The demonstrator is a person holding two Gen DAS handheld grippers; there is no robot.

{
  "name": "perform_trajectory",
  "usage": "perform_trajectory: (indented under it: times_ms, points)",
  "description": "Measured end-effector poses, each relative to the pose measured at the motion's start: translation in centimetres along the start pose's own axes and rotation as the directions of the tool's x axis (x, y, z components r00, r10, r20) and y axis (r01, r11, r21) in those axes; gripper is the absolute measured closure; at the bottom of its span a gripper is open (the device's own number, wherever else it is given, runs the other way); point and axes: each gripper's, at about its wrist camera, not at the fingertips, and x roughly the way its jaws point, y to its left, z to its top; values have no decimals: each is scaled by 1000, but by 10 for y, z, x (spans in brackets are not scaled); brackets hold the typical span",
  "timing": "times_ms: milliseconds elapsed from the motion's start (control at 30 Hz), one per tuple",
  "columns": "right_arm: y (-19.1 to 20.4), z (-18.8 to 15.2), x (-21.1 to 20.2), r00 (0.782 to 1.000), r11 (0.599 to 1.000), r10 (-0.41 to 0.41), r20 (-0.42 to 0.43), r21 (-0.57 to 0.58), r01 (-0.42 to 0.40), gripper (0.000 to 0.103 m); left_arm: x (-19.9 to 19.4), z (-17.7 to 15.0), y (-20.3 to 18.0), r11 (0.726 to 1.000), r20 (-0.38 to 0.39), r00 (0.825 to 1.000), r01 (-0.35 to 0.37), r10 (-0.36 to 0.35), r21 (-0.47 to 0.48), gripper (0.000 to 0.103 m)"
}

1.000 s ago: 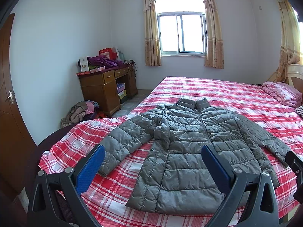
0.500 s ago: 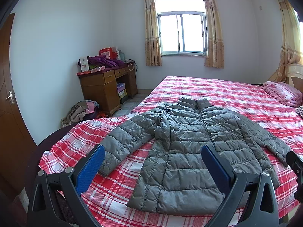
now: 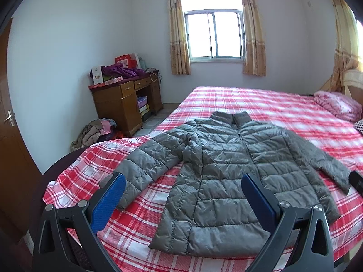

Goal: Fold large clothes
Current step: 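Grasp the jacket sleeve nearest the right tool with the right tool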

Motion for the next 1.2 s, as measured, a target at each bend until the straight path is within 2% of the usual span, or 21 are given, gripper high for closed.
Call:
perform_trajectory:
  times_ms: [133,267,333,533,700,800,867,900,1000,1033,1133,1200]
  points:
    - [-24,-1,20,999,999,-31,-41,43,33,0,27,-3,-5,1000,-36,999,3,-2,16,1]
    - [-66,-8,50,992,990,-87,-93,106,96,0,62,1,-15,999,-68,998,7,-3,50,1]
    - [-95,-15,71,981,978,-133,-140,140,152,0,83,4,-21,998,-91,996,21,-16,53,1]
    - [-189,-41,119,932,911,-233,-278,273,310,0,146,5,-39,997,-117,993,4,5,75,1]
    - [-249,-46,150,879,850,-323,-351,302,432,0,195,2,-47,997,-173,984,-30,43,76,1]
    - [-282,-51,172,854,815,-335,-399,332,475,1,224,0,-51,994,-194,978,-57,74,93,1]
    - [-294,-55,186,845,799,-332,-419,350,488,4,237,-2,-52,991,-205,974,-78,98,106,1]
    - [-298,-56,191,843,796,-328,-427,355,489,8,247,-4,-53,989,-216,970,-89,113,115,1]
    - [-303,-58,200,856,807,-289,-430,371,459,26,263,-7,-52,986,-246,959,-109,139,129,1]
    - [-302,-58,201,855,809,-298,-424,363,462,46,268,-8,-52,985,-254,956,-113,144,132,1]
    - [-312,-60,196,879,809,-276,-388,400,430,75,274,-10,-54,982,-266,952,-113,150,149,1]
    - [-322,-60,194,883,808,-281,-376,405,429,81,275,-12,-55,980,-268,951,-112,154,167,1]
